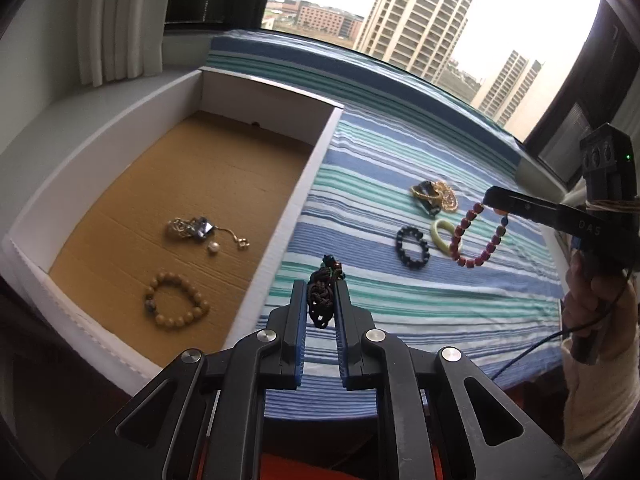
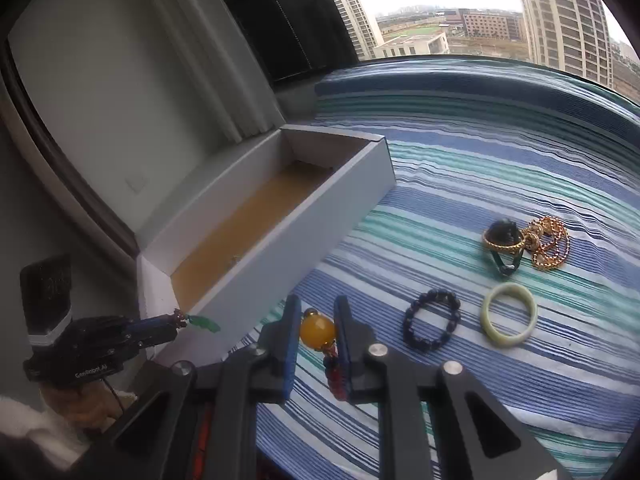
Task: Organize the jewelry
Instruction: 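Carry the pendant and red bracelet into the white box and open both tools, then move both tools back over the black bead bracelet and jade bangle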
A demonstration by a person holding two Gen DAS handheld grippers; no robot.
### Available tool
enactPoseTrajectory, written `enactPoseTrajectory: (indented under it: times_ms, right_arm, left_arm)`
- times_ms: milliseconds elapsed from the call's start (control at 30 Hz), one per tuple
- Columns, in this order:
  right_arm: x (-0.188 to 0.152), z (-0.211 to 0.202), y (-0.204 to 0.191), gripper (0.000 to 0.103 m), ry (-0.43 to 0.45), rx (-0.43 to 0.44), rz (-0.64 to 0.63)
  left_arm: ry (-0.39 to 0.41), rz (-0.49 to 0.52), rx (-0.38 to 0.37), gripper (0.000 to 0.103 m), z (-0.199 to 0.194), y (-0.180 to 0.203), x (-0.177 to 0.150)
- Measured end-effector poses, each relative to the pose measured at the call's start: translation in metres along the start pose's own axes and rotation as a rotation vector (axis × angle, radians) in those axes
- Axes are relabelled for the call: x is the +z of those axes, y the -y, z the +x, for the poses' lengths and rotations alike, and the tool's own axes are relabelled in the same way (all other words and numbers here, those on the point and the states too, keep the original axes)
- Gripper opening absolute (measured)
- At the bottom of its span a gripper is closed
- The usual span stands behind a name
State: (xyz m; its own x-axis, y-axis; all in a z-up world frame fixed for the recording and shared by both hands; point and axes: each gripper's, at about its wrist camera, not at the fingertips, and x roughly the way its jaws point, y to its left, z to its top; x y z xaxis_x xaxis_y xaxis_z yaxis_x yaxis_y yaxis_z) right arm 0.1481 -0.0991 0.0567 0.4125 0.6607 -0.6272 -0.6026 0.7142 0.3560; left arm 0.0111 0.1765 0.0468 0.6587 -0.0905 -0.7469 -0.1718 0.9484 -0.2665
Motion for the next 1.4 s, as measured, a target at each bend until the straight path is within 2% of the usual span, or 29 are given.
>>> enactPoseTrajectory:
  times_ms: [100,233,467,600,733,767,800,833,867,933,1033,1167,1200,1300,1400]
  right_arm:
    - [0.021,0.012,-0.032,0.017,0.015,0.049,-0.049]
    - [0.05,0.042,-0.069,0.017,0.014,0.108,-0.093]
    - [0.095,0.128,-0.102,0.017,-0.048,0.133,-0.105]
    - [0.106,0.175,-0.108,0.017,-0.07,0.067,-0.13]
    - [0.107,0.212,-0.12,0.018,-0.067,-0.039,-0.222]
    - [0.105,0.219,-0.125,0.019,-0.07,-0.06,-0.253]
    - [0.103,0.224,-0.128,0.019,-0.072,-0.071,-0.274]
    - [0.101,0.228,-0.13,0.021,-0.075,-0.074,-0.285]
    - [0.098,0.228,-0.133,0.031,-0.078,-0.067,-0.289]
    - [0.094,0.222,-0.136,0.048,-0.067,-0.043,-0.284]
    - [0.09,0.202,-0.139,0.05,-0.031,-0.04,-0.295]
    - [0.068,0.165,-0.14,0.079,0.015,-0.056,-0.301]
    - [0.058,0.156,-0.139,0.083,0.023,-0.069,-0.305]
    - [0.021,0.13,-0.126,0.084,0.044,-0.138,-0.315]
    - [-0.022,0.108,-0.093,0.084,0.037,-0.226,-0.277]
  left_arm:
    - [0.018,-0.048,0.08,0.011,-0.003,-0.035,0.009]
    - [0.0,-0.103,0.159,0.011,0.008,-0.077,0.019]
    - [-0.061,-0.166,0.251,0.011,0.044,-0.13,0.029]
    - [-0.084,-0.182,0.283,0.011,0.057,-0.149,0.03]
    - [-0.093,-0.176,0.347,0.013,0.068,-0.158,0.03]
    - [-0.097,-0.172,0.369,0.016,0.07,-0.159,0.029]
    - [-0.099,-0.17,0.381,0.019,0.07,-0.159,0.028]
    - [-0.094,-0.169,0.379,0.03,0.068,-0.158,0.027]
    - [-0.08,-0.168,0.373,0.047,0.065,-0.155,0.025]
    - [-0.042,-0.152,0.384,0.065,0.055,-0.148,0.024]
    - [0.002,-0.115,0.401,0.068,0.043,-0.131,0.024]
    - [0.052,-0.07,0.333,0.075,0.026,-0.094,0.018]
    - [0.062,-0.05,0.314,0.076,0.023,-0.082,0.017]
    - [0.066,0.012,0.245,0.081,0.019,-0.045,0.01]
    - [0.052,0.074,0.164,0.084,0.022,-0.005,-0.002]
